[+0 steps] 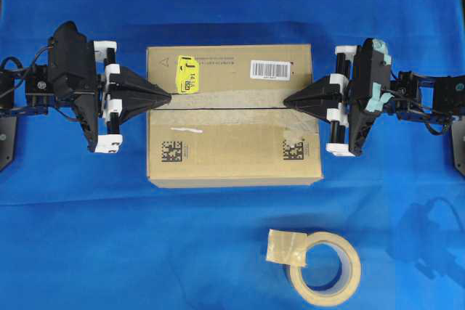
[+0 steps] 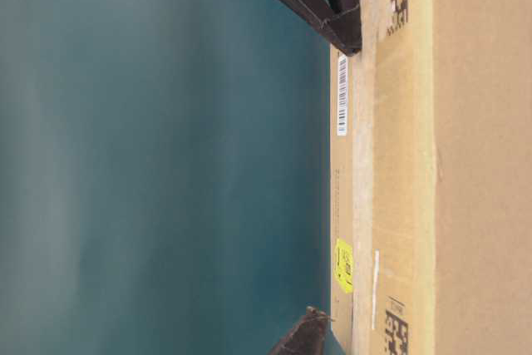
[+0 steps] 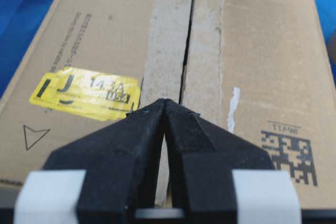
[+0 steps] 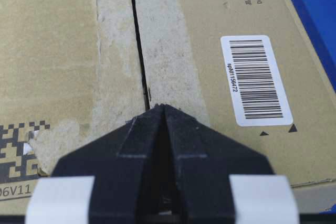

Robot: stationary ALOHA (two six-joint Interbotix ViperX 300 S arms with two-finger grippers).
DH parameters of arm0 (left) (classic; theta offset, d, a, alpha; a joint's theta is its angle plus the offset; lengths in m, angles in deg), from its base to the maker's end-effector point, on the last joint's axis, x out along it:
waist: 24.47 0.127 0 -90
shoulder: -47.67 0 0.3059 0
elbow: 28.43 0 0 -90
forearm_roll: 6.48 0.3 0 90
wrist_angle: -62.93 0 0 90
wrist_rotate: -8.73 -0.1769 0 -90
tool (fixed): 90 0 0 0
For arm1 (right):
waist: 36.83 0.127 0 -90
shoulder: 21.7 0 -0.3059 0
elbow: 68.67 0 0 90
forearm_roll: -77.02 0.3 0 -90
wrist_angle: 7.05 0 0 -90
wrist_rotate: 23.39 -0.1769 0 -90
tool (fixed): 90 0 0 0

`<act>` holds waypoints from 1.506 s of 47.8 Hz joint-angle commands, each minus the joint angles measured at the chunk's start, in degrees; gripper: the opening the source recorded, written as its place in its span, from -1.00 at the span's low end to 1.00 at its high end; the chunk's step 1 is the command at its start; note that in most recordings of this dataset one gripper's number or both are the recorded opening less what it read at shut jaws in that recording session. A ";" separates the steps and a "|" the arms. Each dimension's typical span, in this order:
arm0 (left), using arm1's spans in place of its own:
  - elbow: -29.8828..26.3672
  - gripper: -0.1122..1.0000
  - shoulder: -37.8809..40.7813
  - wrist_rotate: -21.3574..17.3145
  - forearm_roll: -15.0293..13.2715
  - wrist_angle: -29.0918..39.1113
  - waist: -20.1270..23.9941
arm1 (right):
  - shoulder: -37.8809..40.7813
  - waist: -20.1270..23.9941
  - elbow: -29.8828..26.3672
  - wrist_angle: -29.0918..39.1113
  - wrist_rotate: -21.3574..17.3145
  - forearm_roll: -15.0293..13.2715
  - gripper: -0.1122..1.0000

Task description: Close the cardboard box.

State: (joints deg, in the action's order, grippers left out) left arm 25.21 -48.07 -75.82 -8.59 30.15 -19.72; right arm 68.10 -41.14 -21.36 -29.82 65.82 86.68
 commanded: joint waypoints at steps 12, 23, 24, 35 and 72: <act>2.37 -0.76 3.60 -0.18 0.18 -9.40 -0.70 | -0.26 -0.18 -0.70 -0.35 -0.09 0.09 -0.76; 2.02 -0.76 5.36 -1.49 0.18 -10.11 -2.11 | -0.26 -0.18 -0.70 -0.35 -0.18 0.18 -0.76; 2.02 -0.76 5.54 -1.67 0.18 -10.20 -2.29 | -0.35 -0.18 -0.62 -0.35 -0.18 0.26 -0.76; 1.93 -0.76 7.03 -1.93 0.18 -10.20 -2.55 | -0.26 -0.18 -0.70 -0.35 -0.18 0.26 -0.76; 1.67 -0.76 7.65 -1.93 0.18 -9.58 -2.55 | -0.35 -0.18 -0.79 -0.35 -0.18 0.26 -0.76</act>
State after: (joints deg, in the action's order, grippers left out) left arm 27.50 -40.24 -77.66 -8.50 20.57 -22.01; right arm 68.10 -41.14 -21.36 -29.82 65.74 86.86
